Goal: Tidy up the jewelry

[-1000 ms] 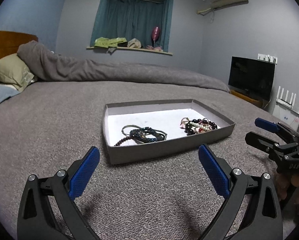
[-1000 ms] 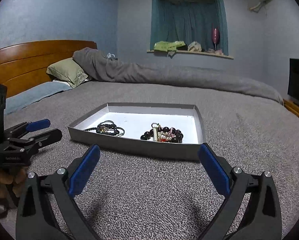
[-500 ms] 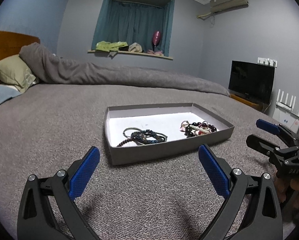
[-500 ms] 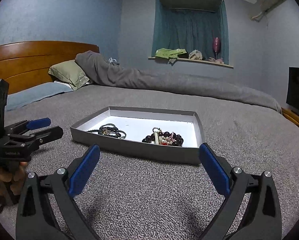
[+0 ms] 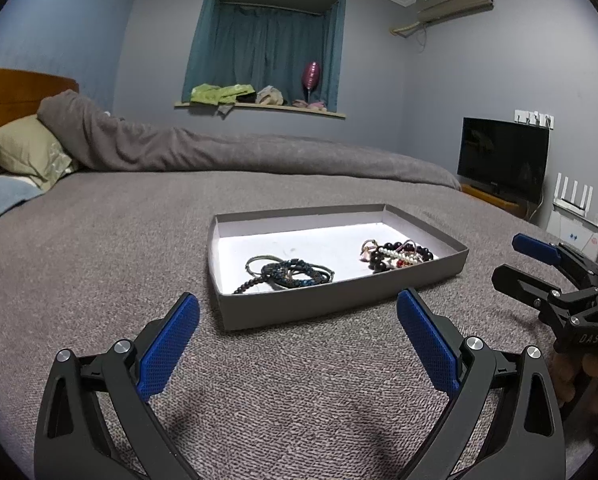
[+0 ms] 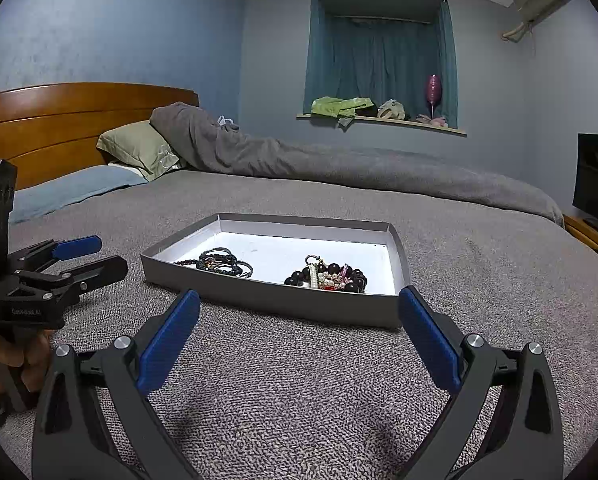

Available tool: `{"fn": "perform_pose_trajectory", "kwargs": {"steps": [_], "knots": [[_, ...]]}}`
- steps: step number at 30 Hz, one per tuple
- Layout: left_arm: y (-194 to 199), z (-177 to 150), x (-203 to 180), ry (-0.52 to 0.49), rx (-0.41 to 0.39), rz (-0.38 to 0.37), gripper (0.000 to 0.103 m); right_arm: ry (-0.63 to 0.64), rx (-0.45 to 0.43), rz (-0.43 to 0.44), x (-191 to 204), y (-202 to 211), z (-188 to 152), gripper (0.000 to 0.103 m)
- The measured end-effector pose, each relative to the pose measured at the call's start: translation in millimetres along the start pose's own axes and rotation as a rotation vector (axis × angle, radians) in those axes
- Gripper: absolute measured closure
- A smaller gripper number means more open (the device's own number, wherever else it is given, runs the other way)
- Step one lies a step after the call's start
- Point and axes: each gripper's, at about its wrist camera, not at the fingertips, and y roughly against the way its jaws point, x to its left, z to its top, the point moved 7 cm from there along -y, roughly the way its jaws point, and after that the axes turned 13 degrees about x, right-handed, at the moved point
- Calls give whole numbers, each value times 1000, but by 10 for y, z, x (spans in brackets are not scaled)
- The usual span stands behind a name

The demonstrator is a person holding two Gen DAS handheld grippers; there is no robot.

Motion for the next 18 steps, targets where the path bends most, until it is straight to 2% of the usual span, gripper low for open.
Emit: {"fn": "perform_pose_trajectory", "kwargs": {"steps": [18], "knots": [[-14, -5, 46, 16, 11, -5, 5, 1, 0, 0, 0, 0, 0, 5]]}}
